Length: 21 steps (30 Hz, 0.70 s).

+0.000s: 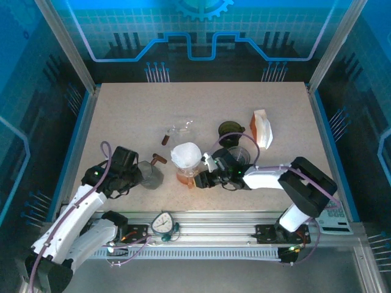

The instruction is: Place the coffee filter in the dripper

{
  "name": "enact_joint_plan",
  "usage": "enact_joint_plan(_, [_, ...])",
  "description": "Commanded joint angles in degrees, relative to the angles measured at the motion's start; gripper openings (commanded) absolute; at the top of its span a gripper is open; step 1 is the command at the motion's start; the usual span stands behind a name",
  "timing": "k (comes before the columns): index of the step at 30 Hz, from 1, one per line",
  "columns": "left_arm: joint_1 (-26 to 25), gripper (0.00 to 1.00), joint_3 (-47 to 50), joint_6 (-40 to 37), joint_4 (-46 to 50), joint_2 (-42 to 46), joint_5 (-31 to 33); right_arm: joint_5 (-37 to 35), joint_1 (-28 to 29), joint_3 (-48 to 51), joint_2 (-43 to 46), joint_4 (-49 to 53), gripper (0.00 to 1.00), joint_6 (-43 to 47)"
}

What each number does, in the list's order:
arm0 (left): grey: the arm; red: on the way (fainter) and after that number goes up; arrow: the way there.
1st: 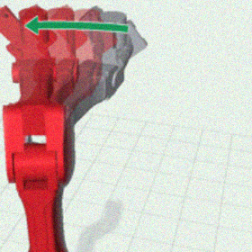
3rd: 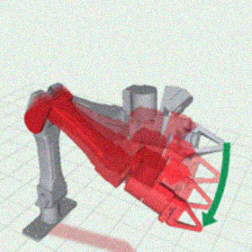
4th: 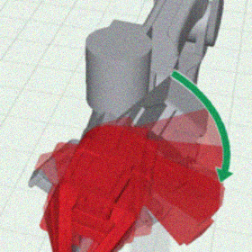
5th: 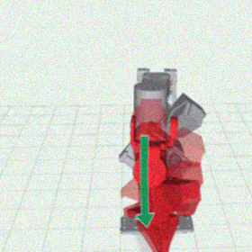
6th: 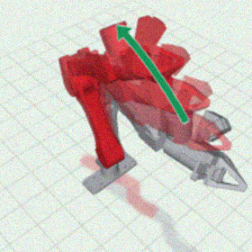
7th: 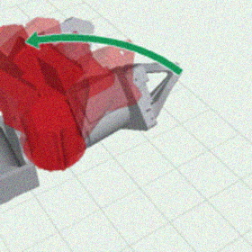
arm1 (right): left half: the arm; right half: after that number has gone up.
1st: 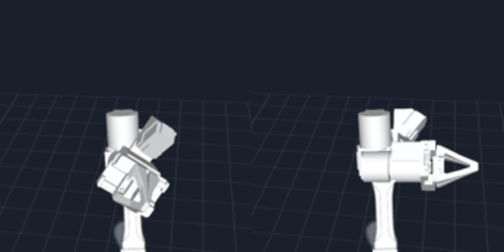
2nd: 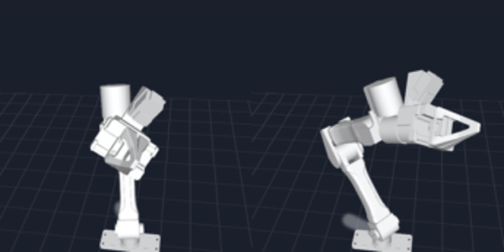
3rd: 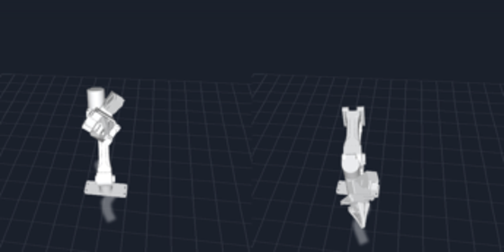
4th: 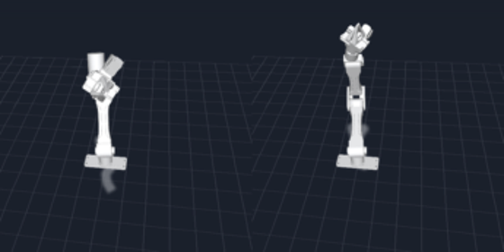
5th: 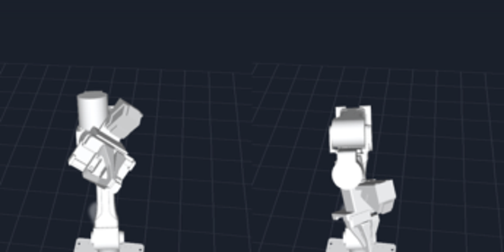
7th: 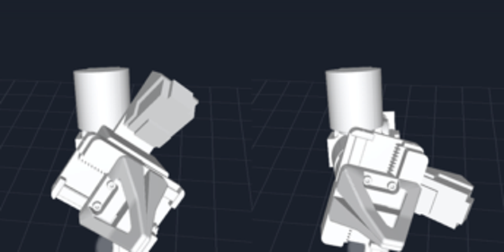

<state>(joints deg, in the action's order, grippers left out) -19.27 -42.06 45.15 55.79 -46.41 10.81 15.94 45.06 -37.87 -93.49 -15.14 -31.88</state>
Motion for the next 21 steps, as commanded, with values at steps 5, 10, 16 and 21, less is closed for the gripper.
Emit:
enact_joint_plan(5, [0.5, 0.0, -0.4, 2.9, 2.5, 3.4, 3.2, 1.7, -0.3, -10.9, -8.9, -1.7, 0.41, 3.1])
enact_joint_plan(10, [0.6, 0.0, -0.5, 3.5, 3.3, 4.7, 2.6, 3.7, -0.8, -18.8, -15.2, -0.7, 0.39, 4.0])
enact_joint_plan(16, [0.5, 0.0, -0.5, 3.9, 3.9, 5.4, 2.3, 4.9, -1.0, -25.8, -20.9, 1.5, 0.39, 3.3])
enact_joint_plan(21, [0.5, 0.0, -0.4, 4.2, 4.2, 6.6, 2.2, 5.2, -0.9, -30.8, -24.4, 1.4, 0.38, 1.6])
